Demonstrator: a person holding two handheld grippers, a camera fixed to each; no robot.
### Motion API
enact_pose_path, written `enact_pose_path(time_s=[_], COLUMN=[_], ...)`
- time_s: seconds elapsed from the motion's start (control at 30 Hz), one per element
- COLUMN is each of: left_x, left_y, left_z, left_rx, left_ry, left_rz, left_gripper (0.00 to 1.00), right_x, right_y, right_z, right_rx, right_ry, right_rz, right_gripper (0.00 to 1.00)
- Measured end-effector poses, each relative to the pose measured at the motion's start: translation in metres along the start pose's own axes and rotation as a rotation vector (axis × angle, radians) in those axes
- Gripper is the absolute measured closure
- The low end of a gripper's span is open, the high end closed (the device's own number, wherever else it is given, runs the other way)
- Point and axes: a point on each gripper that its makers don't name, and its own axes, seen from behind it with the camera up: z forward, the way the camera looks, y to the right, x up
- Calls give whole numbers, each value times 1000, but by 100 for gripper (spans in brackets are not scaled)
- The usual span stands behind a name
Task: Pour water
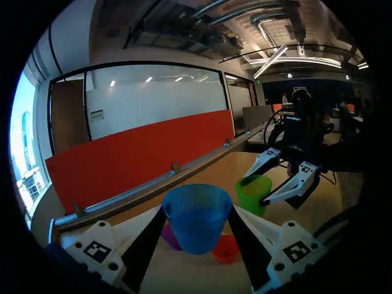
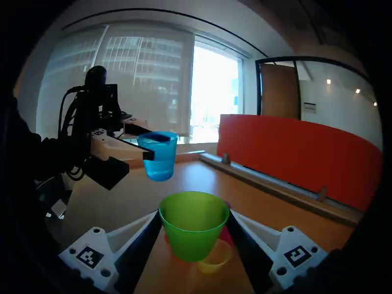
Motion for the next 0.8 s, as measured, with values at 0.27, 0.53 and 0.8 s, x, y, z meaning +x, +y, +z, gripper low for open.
enact_pose_path(time_s=[0.27, 0.53, 0.8], left_x=[5, 10, 17], left_y=[-2, -3, -6], left_z=[-1, -2, -2], left_rx=[8, 27, 45], left_ry=[-3, -6, 3], left_rz=[41, 83, 125], left_gripper=[15, 15, 15], right_x=[-6, -8, -10], right_y=[-8, -16, -24], right_z=[6, 12, 16], right_rx=[23, 47, 68], right_ry=[-11, -13, -18], right_rz=[2, 9, 10], right_gripper=[7, 7, 8])
